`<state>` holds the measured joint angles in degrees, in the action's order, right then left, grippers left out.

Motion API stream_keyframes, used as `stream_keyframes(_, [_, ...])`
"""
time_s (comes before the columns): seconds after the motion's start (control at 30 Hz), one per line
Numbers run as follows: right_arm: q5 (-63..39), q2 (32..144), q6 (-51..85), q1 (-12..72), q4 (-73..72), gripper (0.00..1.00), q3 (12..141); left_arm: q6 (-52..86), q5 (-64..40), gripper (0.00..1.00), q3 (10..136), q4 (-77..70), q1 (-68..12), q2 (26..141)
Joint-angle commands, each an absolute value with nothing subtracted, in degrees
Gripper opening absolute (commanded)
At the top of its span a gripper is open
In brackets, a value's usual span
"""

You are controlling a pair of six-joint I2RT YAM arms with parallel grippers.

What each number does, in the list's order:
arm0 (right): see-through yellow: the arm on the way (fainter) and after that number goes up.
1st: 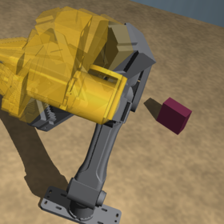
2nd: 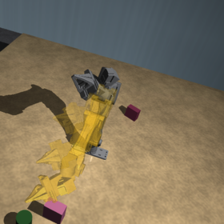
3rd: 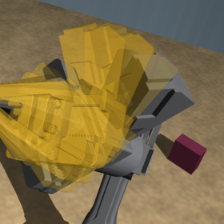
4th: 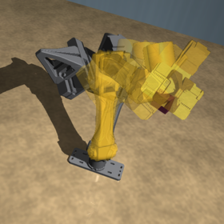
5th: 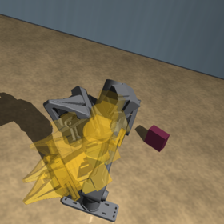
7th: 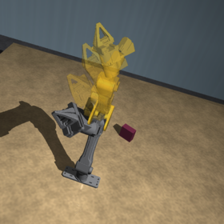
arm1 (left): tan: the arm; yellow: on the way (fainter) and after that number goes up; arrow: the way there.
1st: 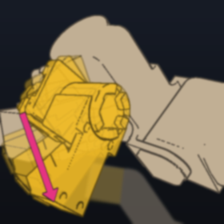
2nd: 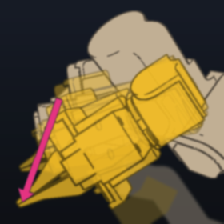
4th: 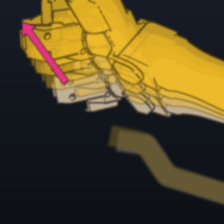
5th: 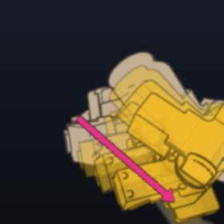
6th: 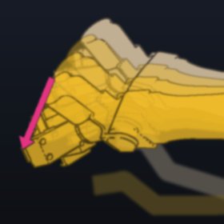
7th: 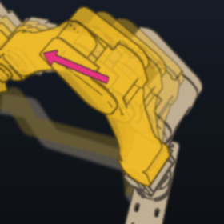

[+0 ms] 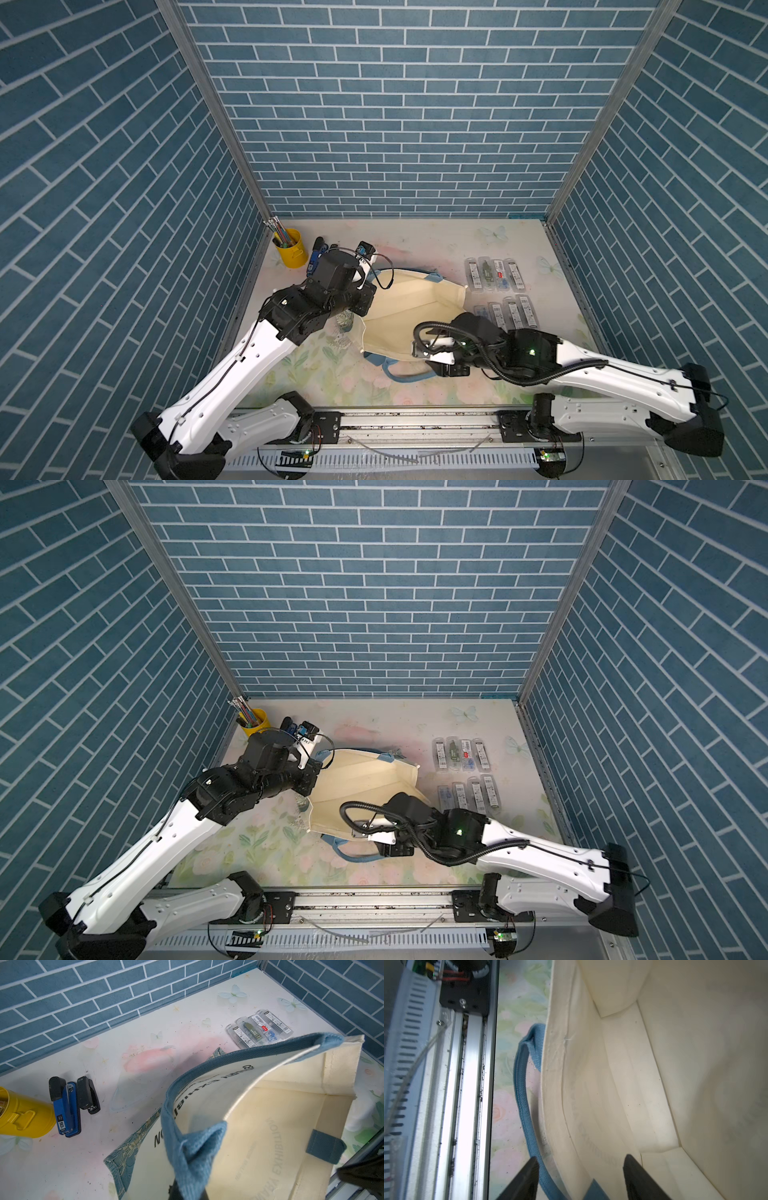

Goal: Take out the compass set from the canvas bag
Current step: Place the canvas bag at the center of the board.

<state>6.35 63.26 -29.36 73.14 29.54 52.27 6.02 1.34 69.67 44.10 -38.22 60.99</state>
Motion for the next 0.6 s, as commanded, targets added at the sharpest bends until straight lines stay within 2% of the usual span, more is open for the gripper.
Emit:
stream_keyframes(0.0, [12.58, 67.11, -42.67, 73.06, 21.58, 0.71, 46.51, 6.49, -1.01, 0.00, 69.31, 43.25, -37.41, 59.52])
stream_keyframes(0.07, [13.47, 70.03, -43.93, 72.13, 18.59, 0.70, 45.58, 6.40, -1.68, 0.00, 68.69, 43.00, -36.83, 59.08])
stream_keyframes(0.13, [13.43, 72.06, -42.80, 71.02, 17.37, 0.61, 47.03, 6.48, -2.60, 0.00, 68.14, 42.85, -36.10, 58.59])
stream_keyframes(0.17, [13.52, 73.10, -42.51, 70.76, 17.24, 0.45, 48.04, 6.49, -3.00, 0.00, 67.71, 42.60, -35.75, 58.39])
stream_keyframes(0.2, [13.67, 74.00, -42.09, 70.60, 17.28, 0.21, 49.00, 6.49, -3.39, 0.00, 67.37, 42.39, -35.40, 58.28])
stream_keyframes(0.23, [13.81, 74.79, -41.81, 70.33, 17.45, 0.00, 49.94, 6.57, -3.92, 0.00, 67.09, 42.23, -35.03, 58.11])
stream_keyframes(0.4, [12.00, 75.00, -39.55, 68.88, 22.57, 0.00, 56.03, 6.01, -6.51, 0.00, 66.68, 41.88, -33.96, 59.22])
stream_keyframes(0.57, [6.57, 76.60, -40.72, 64.29, 35.73, 0.00, 68.90, 4.58, -9.88, 0.00, 68.59, 41.26, -33.63, 63.25])
